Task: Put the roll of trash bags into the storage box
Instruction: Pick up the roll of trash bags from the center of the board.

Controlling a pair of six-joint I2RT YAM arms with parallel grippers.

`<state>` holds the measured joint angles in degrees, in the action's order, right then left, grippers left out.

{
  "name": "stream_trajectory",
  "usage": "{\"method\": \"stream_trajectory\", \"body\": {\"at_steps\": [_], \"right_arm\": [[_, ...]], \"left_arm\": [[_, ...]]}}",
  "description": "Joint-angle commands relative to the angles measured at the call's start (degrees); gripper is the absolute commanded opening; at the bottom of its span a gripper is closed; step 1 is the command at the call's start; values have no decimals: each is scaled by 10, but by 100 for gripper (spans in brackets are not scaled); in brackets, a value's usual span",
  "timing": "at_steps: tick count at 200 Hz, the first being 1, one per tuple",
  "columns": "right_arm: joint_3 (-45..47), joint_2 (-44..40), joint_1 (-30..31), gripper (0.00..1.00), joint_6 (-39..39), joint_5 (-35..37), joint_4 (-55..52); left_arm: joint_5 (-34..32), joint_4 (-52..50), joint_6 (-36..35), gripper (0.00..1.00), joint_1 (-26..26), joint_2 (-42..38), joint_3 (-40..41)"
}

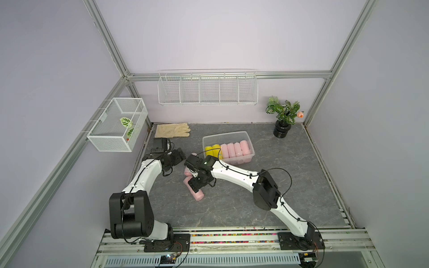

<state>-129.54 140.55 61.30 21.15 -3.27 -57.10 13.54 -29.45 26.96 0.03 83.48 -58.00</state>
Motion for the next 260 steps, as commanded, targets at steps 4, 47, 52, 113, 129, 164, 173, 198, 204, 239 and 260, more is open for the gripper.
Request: {"method": "stream_trajectory", "body": {"at_steps": [4,47,52,113,129,164,173,198,204,239,260], "right_arm": [[-14,18,7,79,-11,-7,8],[-25,25,13,79,-13,-10,11],[-25,26,13,79,-13,-11,12],[-42,53,14,75,-12,-23,5],[-43,59,14,74,-12,-24,4],[-44,63,14,71,-12,-26,4],[-44,64,14,70,-11,-27,5],[-45,70,15,65,-10,-30,4],[-45,71,15,64,-10,-32,3],[-46,78,15,55,-9,-36,-2],[-45,78,15,52,-8,-38,-5]], "left_arm": [[2,-2,3,92,-1,-9,7],[3,0,7,92,-17,-12,10],[4,0,8,92,-20,-13,10],[8,-1,6,92,-33,-12,10],[9,-1,6,92,-34,-11,10],[13,0,6,92,-34,-10,12],[15,2,5,92,-34,-11,13],[18,2,5,92,-34,-9,16],[18,1,5,92,-34,-8,16],[19,2,4,92,-34,-8,16],[21,2,4,92,-34,-7,15]]}}
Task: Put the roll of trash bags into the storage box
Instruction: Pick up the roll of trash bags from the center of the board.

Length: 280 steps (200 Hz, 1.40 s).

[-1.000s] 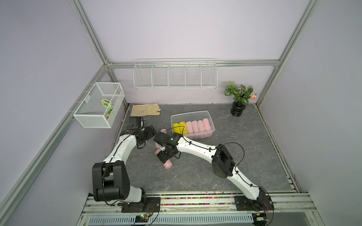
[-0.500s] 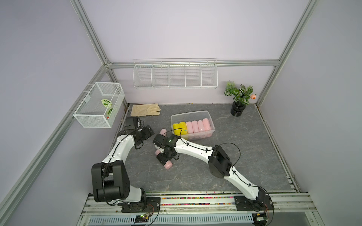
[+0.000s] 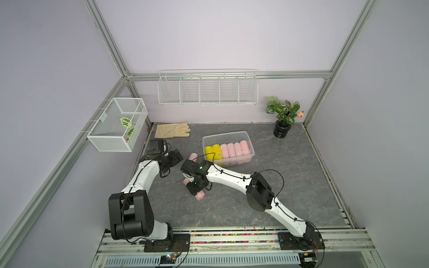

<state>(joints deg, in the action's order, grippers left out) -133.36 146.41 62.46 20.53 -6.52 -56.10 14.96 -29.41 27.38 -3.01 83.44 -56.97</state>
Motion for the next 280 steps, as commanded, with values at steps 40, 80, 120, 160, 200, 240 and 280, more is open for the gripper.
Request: {"method": "stream_trajectory", "body": {"at_steps": [40,80,120,160,200,240,280], "right_arm": [[3,-2,3,45,-2,1,-20],[51,-61,-11,45,9,-21,6],[98,-131,-45,45,16,-38,32],[105,-176,-93,45,15,-44,35],[103,-216,-145,45,36,-64,65],[104,-223,-196,44,89,-60,109],[50,-167,-223,44,116,-58,102]], "left_arm": [[7,1,0,92,-3,-7,5],[8,0,0,92,-3,-9,5],[12,3,0,92,-3,-9,6],[20,8,3,92,-3,-12,10],[26,12,6,92,-3,-13,14],[32,14,7,91,-3,-16,17],[39,15,6,91,-3,-20,20]]}}
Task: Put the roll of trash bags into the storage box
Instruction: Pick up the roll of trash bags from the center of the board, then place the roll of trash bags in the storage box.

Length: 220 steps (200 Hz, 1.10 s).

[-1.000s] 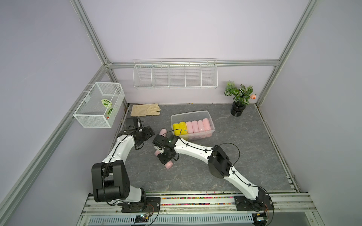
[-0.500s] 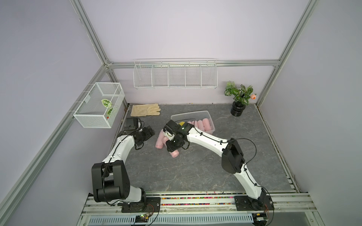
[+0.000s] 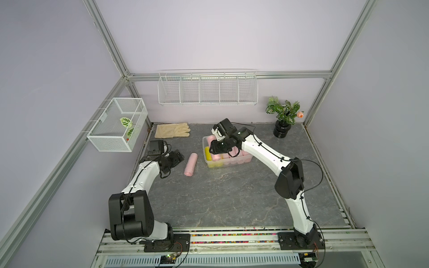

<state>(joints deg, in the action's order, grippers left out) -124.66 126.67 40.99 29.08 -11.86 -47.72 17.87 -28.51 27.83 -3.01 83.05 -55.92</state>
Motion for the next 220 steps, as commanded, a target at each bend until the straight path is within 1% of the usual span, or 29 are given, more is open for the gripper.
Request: {"method": "stream_trajectory", "body": {"at_steps": [1,63,135,165,220], "right_arm": [[-38,32,-8,44,31,-4,17],[-97,108,-19,43,73,-14,33],[-114,162,-32,43,95,-29,29],[-130,185,-33,44,91,-39,10],[-143,198,-35,45,65,-37,-22]], "left_arm": [[10,6,1,91,-3,-16,10],[17,7,2,91,-3,-24,17],[23,10,5,91,-2,-28,23],[23,10,5,91,-2,-28,24],[32,9,1,91,-2,-22,23]]}}
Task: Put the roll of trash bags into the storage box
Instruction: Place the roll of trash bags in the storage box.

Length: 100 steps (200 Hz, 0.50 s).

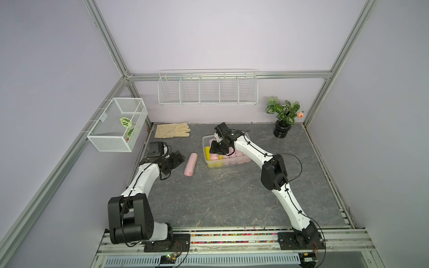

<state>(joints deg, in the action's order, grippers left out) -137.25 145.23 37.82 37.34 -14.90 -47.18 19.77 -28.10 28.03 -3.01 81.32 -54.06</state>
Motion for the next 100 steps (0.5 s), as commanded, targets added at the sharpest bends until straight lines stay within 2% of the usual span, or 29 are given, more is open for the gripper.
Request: {"method": "stream_trajectory", "body": {"at_steps": [1,59,100], "right_arm": [[-18,13,-3,45,-18,-7,-28],[-22,14,-4,47,-50,-24,-66],[-21,14,-5,59,-41,-28,-59]], "left_arm": [[13,6,-2,91,-2,-4,3],[6,2,-4,91,5,0,-3],[6,-3,-5,91,7,3,-8]]}}
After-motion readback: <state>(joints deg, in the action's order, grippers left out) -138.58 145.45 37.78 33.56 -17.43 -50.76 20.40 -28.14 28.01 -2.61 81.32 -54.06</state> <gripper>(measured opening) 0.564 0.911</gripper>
